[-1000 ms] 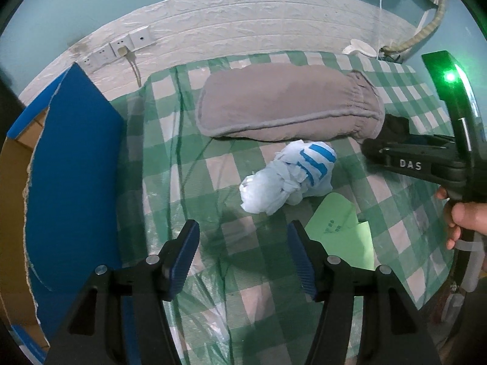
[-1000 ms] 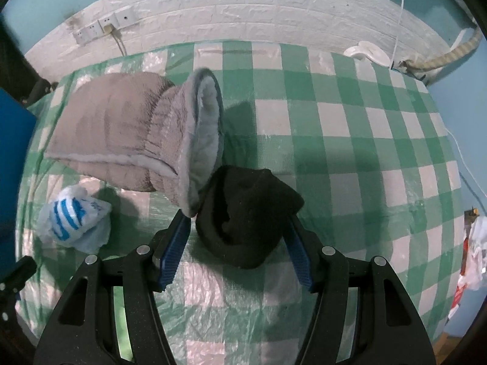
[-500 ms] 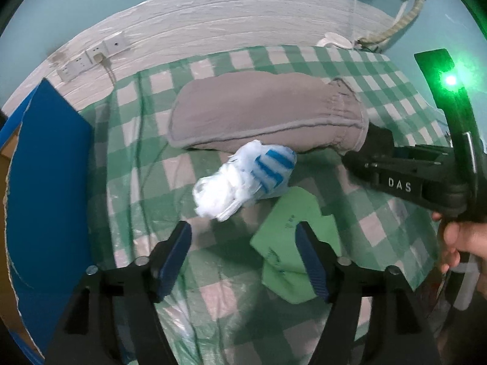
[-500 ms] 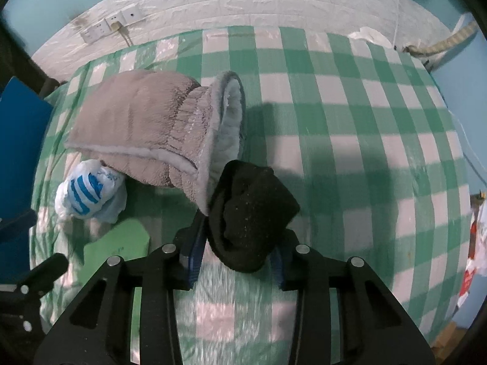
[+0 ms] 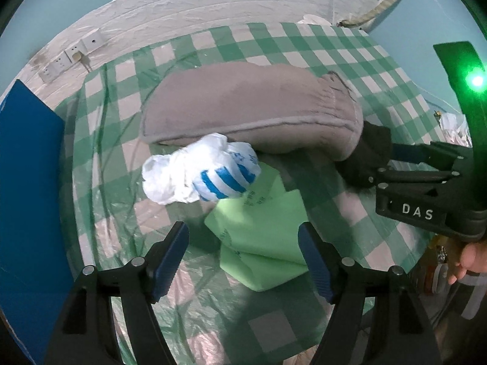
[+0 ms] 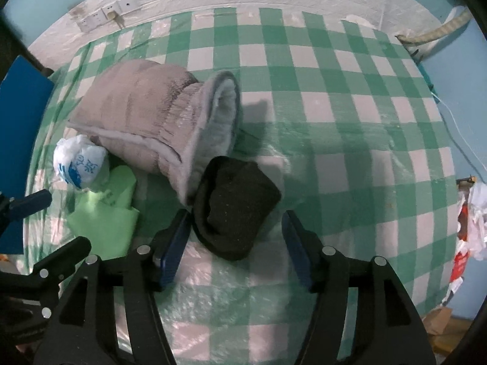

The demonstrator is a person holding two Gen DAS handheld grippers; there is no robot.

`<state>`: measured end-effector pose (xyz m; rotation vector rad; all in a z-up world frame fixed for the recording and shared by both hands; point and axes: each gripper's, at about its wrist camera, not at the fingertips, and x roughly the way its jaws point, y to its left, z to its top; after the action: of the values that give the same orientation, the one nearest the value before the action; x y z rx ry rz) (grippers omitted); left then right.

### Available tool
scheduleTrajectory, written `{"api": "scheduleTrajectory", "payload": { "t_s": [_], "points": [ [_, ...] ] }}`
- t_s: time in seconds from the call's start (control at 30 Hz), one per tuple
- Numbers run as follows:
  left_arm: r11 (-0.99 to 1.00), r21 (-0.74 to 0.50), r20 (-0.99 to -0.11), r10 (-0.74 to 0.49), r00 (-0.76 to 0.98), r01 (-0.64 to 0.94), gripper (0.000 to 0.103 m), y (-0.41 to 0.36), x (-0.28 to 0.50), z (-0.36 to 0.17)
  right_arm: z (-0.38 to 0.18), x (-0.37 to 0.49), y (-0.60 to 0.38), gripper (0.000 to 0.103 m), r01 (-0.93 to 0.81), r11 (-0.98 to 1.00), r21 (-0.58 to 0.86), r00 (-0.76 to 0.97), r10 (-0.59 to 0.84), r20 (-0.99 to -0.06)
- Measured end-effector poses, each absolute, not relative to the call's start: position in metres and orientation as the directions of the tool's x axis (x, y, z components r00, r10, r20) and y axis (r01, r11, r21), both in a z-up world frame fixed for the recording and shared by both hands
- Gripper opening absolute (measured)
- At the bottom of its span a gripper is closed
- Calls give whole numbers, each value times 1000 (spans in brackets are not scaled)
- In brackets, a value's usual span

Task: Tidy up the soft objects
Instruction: 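Grasp the black sock with the right tool while the left grasps the light green cloth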

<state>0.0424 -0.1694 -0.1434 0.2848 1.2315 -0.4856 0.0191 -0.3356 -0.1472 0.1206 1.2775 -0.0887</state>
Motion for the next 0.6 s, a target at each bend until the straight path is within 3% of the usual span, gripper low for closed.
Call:
{"api": "scheduleTrajectory", "payload": {
  "t_s": [0.2, 0.27, 0.37, 0.6],
  "points": [
    [855, -71, -951, -213, 224, 514, 78, -176, 37, -147, -152, 23, -340, 61, 121, 989, 82, 312, 40, -949],
    [853, -75, -953, -213, 214, 517, 78, -179, 36, -150, -156, 25, -338, 42, 112, 989, 99, 303, 61, -951],
    [848, -74, -958, -206, 199, 524, 78, -183, 35, -154, -154, 25, -337, 35, 102, 991, 92, 297, 58, -953],
    [834, -21, -969, -152, 194, 552, 78, -192, 31, -168, -140, 13, -336, 33, 103, 993, 54, 276, 24, -961]
  ]
}}
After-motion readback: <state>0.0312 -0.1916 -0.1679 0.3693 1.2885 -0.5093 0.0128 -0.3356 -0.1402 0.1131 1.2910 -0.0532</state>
